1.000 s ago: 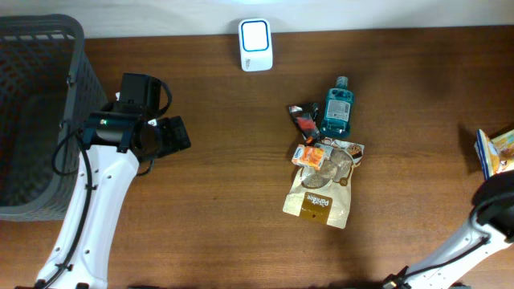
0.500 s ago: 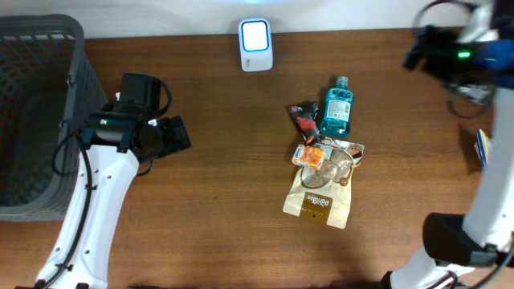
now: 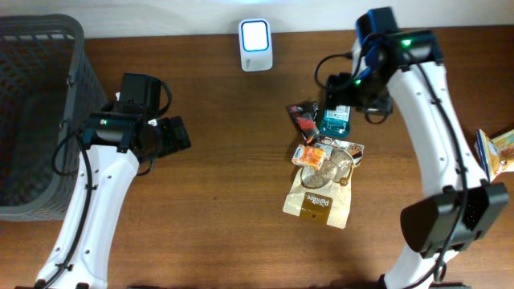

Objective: Scan the item barcode
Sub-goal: 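Reach the right gripper to the hex wrench set pack on the pile, then grasp the hex wrench pack and lift it toward the scanner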

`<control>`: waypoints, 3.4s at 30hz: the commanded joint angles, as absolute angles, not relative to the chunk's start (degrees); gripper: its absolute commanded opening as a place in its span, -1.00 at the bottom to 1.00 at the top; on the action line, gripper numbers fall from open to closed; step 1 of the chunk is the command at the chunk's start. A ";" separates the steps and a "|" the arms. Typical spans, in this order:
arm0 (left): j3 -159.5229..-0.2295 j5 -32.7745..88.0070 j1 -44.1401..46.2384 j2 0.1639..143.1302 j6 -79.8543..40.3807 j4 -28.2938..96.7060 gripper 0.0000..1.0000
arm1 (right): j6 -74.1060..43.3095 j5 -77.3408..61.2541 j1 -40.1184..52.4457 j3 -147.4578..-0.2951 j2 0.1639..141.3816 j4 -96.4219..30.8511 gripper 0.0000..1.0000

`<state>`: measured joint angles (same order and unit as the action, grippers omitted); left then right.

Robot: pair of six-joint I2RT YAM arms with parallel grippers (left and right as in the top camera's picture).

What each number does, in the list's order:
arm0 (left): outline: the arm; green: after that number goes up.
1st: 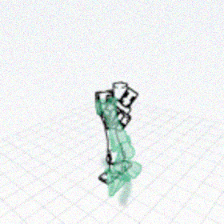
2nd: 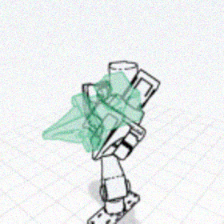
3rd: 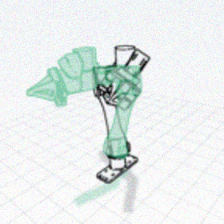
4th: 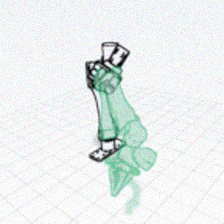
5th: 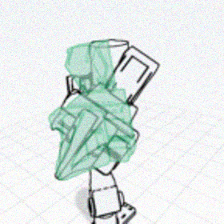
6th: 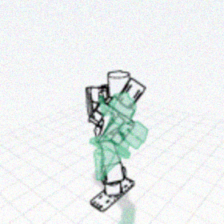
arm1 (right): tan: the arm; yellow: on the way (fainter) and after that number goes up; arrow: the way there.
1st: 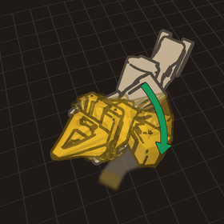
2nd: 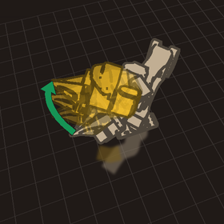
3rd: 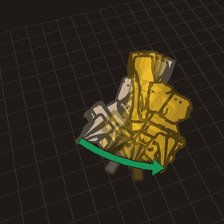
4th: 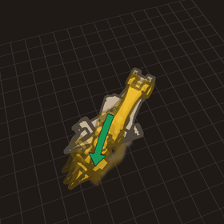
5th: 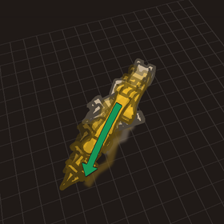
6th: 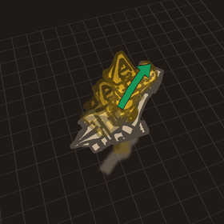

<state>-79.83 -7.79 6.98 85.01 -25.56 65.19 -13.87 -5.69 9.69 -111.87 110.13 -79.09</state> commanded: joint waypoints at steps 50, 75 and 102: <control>-80.40 -8.43 6.85 84.29 -26.24 65.23 0.98 | -7.97 2.22 18.31 -101.49 131.04 -53.52 -0.23; -80.40 -8.43 6.85 84.29 -26.24 65.23 0.98 | -20.49 2.24 18.70 -107.81 131.70 -60.29 0.11; -80.40 -8.43 6.85 84.29 -26.24 65.23 0.98 | -18.87 2.20 18.70 -111.94 131.61 -54.76 -0.75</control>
<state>-79.83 -7.79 6.98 84.99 -25.56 65.19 -20.64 1.69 18.44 -107.63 130.96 -53.93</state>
